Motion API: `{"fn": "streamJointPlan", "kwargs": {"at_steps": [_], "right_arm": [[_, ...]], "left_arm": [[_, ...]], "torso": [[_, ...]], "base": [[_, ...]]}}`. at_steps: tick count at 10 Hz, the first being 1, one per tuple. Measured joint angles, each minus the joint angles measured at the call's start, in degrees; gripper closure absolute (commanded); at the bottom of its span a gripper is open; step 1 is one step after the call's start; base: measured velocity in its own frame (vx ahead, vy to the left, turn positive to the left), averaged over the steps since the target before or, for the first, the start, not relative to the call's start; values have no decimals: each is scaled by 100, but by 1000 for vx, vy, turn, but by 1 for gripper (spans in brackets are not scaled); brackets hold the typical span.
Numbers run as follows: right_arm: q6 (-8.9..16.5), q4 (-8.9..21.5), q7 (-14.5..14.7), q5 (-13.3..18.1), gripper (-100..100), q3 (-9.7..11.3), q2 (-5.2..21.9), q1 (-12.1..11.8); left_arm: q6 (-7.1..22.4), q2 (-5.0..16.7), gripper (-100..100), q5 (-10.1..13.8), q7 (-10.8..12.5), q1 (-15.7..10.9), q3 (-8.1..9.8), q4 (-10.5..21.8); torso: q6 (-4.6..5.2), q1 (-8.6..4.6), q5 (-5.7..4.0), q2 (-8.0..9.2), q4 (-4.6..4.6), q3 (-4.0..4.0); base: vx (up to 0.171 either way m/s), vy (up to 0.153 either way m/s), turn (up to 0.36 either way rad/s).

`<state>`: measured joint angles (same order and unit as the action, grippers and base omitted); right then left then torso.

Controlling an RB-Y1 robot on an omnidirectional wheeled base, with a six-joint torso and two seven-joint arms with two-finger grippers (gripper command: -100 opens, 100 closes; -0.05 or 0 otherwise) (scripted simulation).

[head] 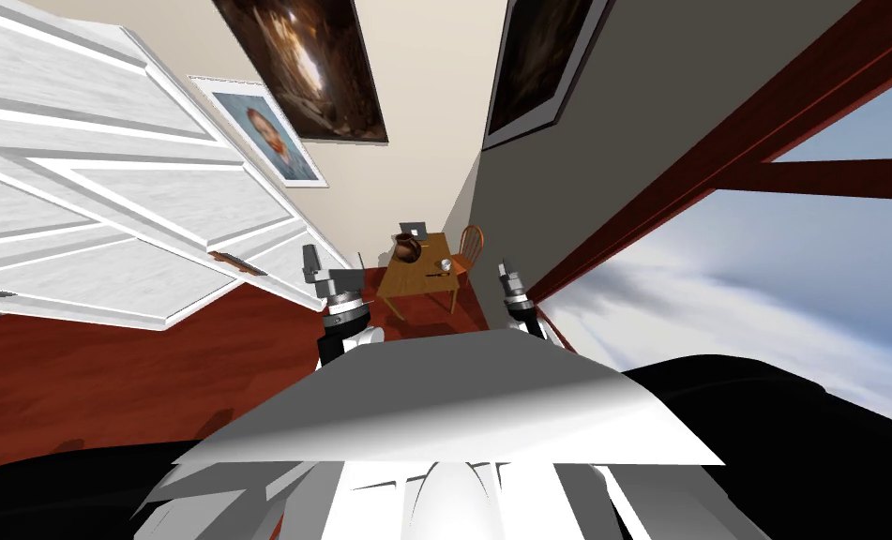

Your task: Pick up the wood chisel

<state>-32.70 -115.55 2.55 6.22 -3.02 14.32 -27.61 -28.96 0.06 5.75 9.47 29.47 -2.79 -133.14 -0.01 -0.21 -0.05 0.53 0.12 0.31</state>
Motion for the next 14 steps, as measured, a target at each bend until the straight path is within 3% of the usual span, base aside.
{"fn": "streamJointPlan", "kwargs": {"at_steps": [5, 7, 8, 12, 14], "right_arm": [[209, 722, 454, 305, -100, 47, 637, 97], [137, 1167, 600, 377, -100, 58, 836, 116], [272, 1226, 697, 445, -100, 97, 1026, 81], [403, 1871, 1016, 622, -100, 251, 1408, 191], [474, 2059, 1191, 715, -100, 343, 1561, 135]], "left_arm": [[0, 0, 0, 0, 0, 0, 0, 0], [0, 0, 0, 0, 0, 1, 0, 0], [0, 0, 0, 0, 0, 1, 0, 0], [0, 0, 0, 0, 0, 1, 0, 0], [0, 0, 0, 0, 0, 2, 0, 0]], "torso": [[-3, 15, 4, -30, -6, -17], [0, 18, 4, -39, -8, -22], [-1, 25, 6, -36, -8, -21], [-2, 22, 6, -53, -11, -30], [-1, 26, 6, -57, -12, -32]], "base": [[-82, -11, 153], [-52, 29, 224], [-46, 16, 115], [-17, 24, 190], [1, 36, 184]]}}
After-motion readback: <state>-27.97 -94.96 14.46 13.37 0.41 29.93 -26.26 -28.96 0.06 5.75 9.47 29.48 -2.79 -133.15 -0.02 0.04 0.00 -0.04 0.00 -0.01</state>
